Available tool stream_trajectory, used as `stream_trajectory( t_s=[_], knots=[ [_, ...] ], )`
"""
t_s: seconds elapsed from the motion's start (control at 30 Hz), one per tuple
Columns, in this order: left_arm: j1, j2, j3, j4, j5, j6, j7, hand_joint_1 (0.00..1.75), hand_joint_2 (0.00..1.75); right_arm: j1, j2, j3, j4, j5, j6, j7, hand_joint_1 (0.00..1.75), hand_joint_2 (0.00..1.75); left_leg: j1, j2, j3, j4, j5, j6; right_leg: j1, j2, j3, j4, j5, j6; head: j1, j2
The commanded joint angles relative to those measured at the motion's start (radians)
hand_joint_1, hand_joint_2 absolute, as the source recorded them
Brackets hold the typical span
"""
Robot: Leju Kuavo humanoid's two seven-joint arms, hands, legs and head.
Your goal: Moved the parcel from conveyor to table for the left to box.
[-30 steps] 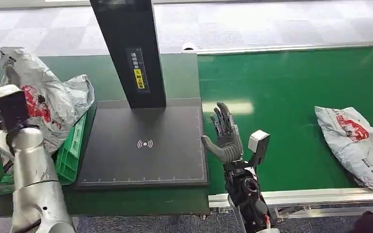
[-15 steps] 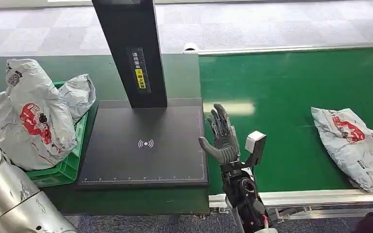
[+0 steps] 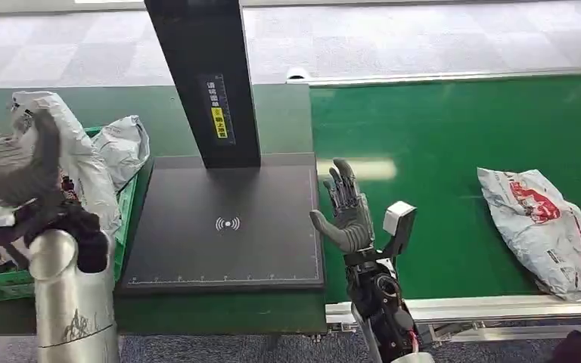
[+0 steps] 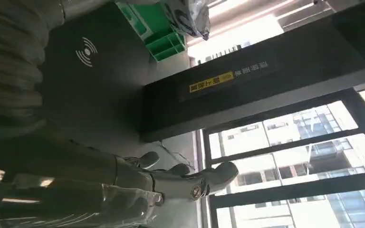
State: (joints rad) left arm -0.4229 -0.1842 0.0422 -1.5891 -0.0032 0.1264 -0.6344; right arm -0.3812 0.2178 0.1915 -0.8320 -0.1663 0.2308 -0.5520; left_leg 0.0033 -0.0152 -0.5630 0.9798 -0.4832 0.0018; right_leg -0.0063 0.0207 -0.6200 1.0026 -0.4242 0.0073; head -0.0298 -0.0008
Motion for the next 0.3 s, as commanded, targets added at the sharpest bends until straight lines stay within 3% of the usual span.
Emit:
stream_trajectory(
  t_s=[0.03, 0.3],
  knots=[
    [0.067, 0.055, -0.259, 0.425, 0.118, -0.375, 0.045, 0.0, 1.75, -0.052, -0.029, 0.0, 0.089, 0.022, 0.029, -0.005, 0.0, 1.75, -0.001, -0.001, 0.008, -0.006, 0.001, -0.001, -0.001, -0.005, 0.009, -0.005, -0.001, 0.0, 0.0, 0.0],
    [0.065, 0.058, -0.251, 0.407, 0.117, -0.382, 0.05, 0.0, 1.75, -0.051, -0.028, -0.002, 0.085, 0.024, 0.03, -0.004, 0.0, 1.75, 0.0, 0.0, 0.003, -0.002, 0.0, 0.0, 0.0, -0.002, 0.003, -0.001, -0.001, 0.0, 0.0, 0.0]
  ],
)
